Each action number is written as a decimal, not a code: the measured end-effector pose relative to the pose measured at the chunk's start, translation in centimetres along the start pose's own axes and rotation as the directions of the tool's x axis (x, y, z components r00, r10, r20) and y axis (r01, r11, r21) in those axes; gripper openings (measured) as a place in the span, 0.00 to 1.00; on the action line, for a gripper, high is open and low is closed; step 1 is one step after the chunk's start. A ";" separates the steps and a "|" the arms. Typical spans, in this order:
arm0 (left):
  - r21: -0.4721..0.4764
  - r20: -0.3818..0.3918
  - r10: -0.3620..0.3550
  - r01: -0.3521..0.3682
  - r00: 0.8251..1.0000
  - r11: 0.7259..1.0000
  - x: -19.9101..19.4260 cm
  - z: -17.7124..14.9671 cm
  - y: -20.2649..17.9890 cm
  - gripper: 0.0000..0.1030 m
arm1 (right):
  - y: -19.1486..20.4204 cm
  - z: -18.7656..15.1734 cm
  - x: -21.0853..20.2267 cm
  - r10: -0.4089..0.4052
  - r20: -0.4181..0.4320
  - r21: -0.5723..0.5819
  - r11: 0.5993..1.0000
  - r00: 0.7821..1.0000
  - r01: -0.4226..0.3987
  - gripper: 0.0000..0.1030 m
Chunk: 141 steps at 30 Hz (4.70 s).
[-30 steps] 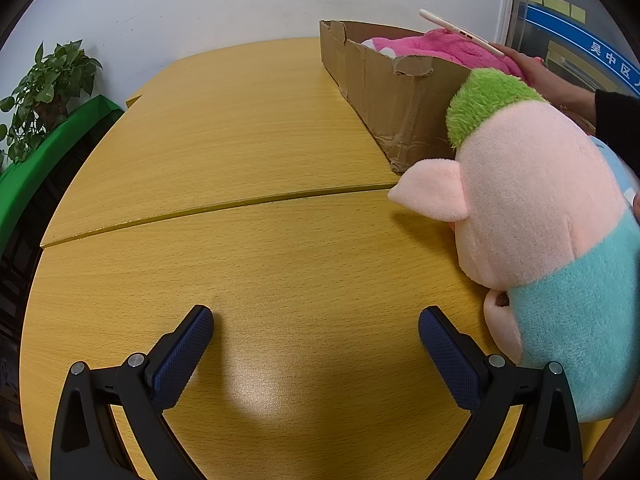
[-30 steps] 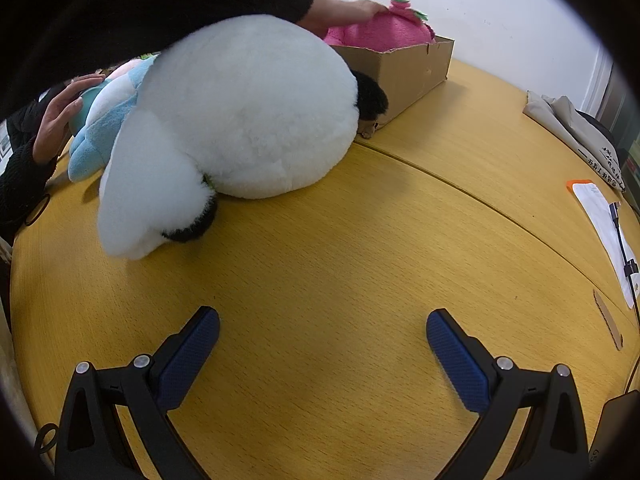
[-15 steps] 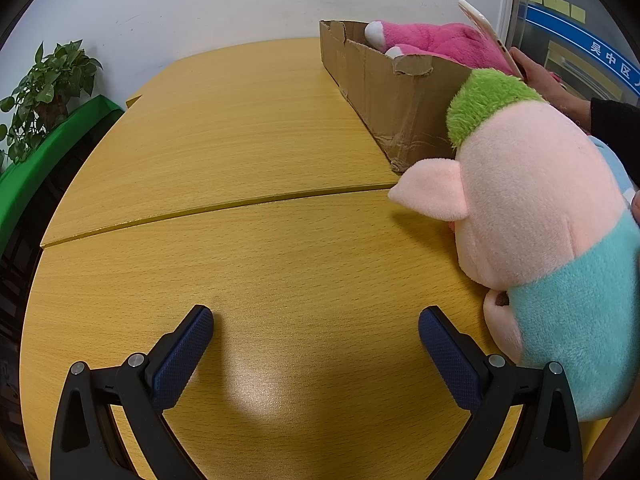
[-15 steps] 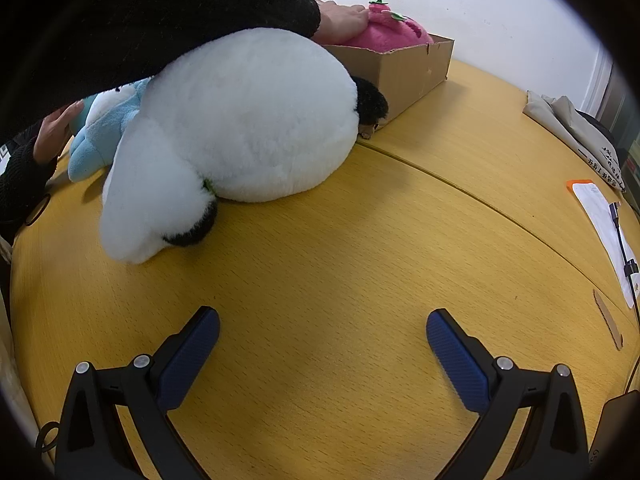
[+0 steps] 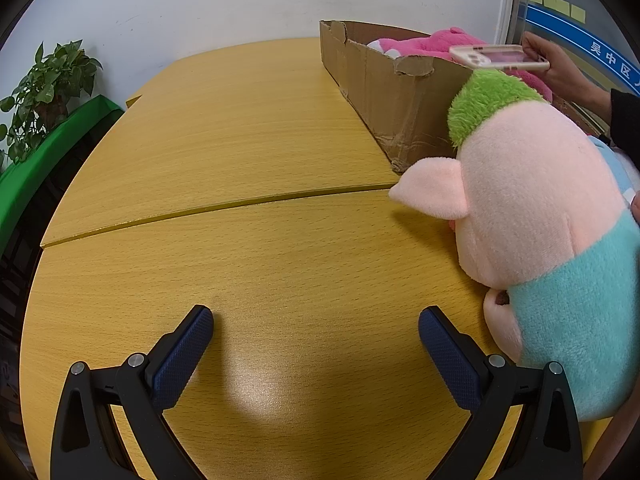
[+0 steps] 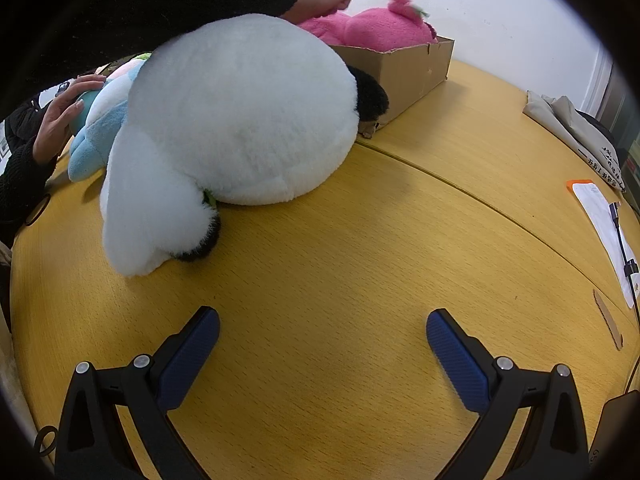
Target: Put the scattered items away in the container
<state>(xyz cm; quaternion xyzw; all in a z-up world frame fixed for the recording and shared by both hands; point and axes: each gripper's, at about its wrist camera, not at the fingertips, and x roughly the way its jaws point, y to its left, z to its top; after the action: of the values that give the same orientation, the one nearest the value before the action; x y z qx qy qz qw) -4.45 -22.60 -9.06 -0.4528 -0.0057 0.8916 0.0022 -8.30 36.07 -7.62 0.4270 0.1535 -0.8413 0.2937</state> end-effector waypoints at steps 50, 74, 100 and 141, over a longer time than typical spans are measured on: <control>-0.005 0.000 0.003 -0.003 1.000 1.000 0.1 -0.1 -0.1 1.00 | 0.0 0.0 0.0 -0.001 0.000 0.002 1.000 1.000 0.001 1.00; -0.008 0.000 0.006 -0.006 1.000 1.000 0.1 -0.2 -0.1 1.00 | 0.1 0.0 0.1 -0.002 0.000 0.002 1.000 1.000 0.002 1.00; -0.026 0.001 0.019 -0.019 1.000 0.999 0.2 -0.2 0.0 1.00 | 0.1 0.0 0.1 -0.002 0.000 0.003 1.000 1.000 0.002 1.00; -0.031 0.001 0.023 -0.023 1.000 0.999 0.1 -0.3 -0.1 1.00 | 0.1 -0.1 0.2 -0.003 0.001 0.004 1.000 1.000 0.003 1.00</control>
<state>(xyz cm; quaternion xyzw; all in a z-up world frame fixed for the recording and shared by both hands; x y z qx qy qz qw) -4.25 -22.53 -9.38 -0.4523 -0.0144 0.8916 -0.0150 -8.28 35.95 -7.81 0.4270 0.1524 -0.8423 0.2916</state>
